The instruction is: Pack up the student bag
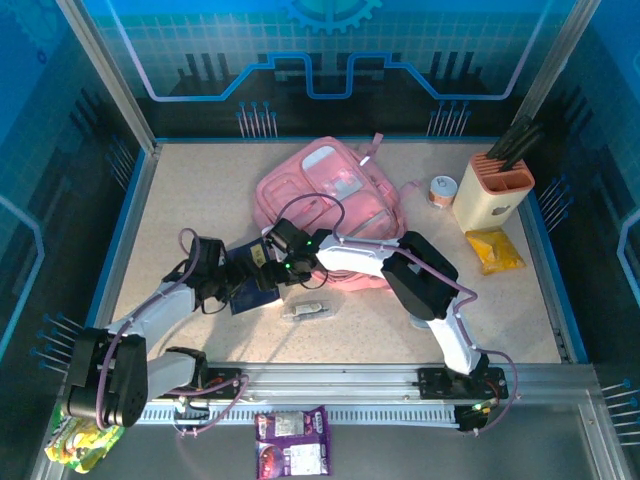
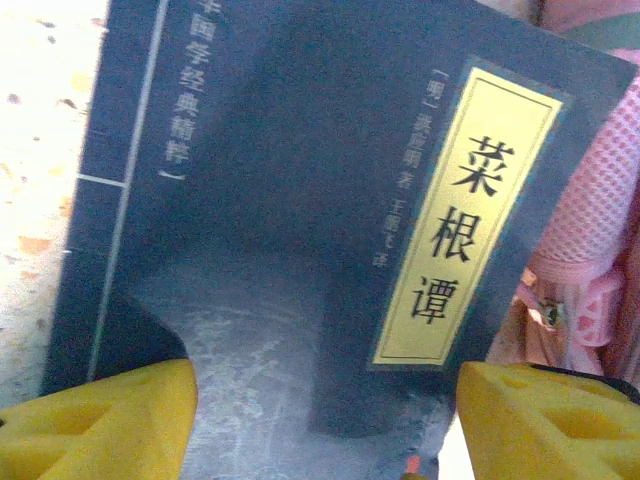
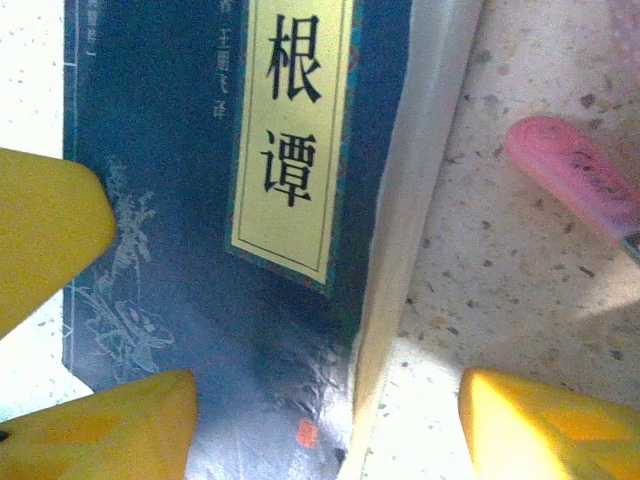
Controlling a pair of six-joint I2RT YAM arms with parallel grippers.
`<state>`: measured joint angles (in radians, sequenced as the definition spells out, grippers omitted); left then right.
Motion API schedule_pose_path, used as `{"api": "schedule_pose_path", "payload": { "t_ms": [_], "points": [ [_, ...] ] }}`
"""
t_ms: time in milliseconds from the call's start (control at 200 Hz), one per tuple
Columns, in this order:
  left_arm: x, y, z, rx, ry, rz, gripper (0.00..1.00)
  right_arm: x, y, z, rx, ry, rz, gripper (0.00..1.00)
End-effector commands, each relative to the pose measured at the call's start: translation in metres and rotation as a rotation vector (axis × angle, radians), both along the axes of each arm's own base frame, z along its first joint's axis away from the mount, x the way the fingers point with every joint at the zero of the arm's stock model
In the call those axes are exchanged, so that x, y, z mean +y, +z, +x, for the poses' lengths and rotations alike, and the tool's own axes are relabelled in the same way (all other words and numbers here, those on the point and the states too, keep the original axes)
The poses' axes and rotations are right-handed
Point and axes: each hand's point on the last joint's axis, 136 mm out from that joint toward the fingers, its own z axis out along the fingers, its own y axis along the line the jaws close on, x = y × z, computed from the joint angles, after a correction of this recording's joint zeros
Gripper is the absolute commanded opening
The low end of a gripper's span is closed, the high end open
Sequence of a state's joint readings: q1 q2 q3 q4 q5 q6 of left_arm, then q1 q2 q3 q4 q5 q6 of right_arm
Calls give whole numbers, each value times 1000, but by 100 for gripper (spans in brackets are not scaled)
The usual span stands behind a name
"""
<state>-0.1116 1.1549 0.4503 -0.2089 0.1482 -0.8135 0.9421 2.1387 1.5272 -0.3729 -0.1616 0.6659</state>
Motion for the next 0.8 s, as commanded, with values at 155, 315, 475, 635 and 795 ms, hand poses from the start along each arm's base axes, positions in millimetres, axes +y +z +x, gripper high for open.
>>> {"api": "schedule_pose_path", "payload": {
  "t_ms": [155,315,475,635,795],
  "points": [
    [33,1,-18,57,104,159,73,10,-10,-1,17,5,-1,64],
    [41,-7,-23,93,133,176,73,17,-12,-3,13,33,-1,62],
    [32,-17,-20,123,105,137,72,21,-11,-4,31,42,6,62],
    [17,-19,-12,90,74,57,70,33,2,-8,32,76,50,62],
    [20,-21,-16,102,76,77,68,36,17,-8,23,83,80,62]
  ]
}}
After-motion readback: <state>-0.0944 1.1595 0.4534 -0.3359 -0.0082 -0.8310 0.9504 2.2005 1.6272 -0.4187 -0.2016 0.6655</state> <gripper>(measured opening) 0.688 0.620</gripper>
